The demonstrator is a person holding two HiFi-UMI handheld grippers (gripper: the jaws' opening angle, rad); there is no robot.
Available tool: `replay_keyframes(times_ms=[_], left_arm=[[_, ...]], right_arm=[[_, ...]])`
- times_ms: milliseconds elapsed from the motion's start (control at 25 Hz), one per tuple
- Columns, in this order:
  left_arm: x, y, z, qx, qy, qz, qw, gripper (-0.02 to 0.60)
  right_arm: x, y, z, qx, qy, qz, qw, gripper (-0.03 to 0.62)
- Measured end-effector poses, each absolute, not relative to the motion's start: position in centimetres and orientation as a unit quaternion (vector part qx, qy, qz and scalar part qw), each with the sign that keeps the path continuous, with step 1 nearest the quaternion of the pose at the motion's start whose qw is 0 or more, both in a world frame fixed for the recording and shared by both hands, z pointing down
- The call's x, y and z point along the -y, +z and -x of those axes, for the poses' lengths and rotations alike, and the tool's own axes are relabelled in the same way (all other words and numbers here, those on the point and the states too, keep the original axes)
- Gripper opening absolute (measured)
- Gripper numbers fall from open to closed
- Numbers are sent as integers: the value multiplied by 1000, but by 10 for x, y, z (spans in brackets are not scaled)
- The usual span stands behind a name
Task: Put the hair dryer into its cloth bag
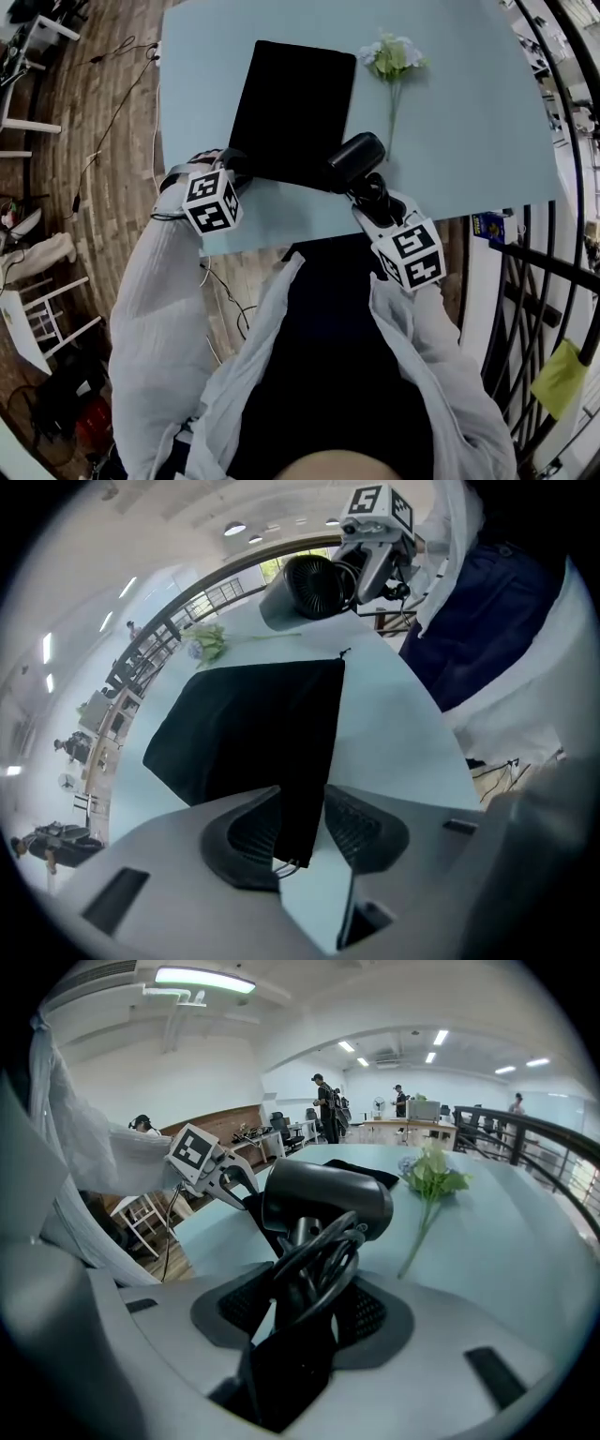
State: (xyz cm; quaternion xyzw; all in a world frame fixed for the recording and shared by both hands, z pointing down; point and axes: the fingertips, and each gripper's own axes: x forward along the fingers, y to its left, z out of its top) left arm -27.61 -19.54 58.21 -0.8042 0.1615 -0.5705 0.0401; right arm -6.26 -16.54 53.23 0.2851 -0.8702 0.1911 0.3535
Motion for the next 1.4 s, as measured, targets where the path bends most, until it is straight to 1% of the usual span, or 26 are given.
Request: replay_keyframes(times_ms=[120,320,480,680,840,920,1240,1400], left_arm=[[200,594,282,-155,-588,793,39,155],[202,605,284,-155,-588,794,1,153],[202,606,283,-150,-581,800,-26,114],[202,598,279,-158,-564,809,-43,56],[201,593,273,-158,-544,822,-63,45],[198,584,265,-161,-527,831,-77,38],[206,540,225,-225,-404,872,-162,35],[212,524,208,-251,-356,883,-173,35]], right_arm=[[166,534,61,871,187,-282,357,202],[165,539,58,867,200,-286,356,202],[165,543,57,865,203,-286,360,202],[163,543,59,866,200,-282,361,202],[161,546,60,866,198,-278,366,202],[158,546,59,866,198,-277,366,202],[146,537,58,871,182,-277,362,202],[135,529,59,876,170,-269,363,202]])
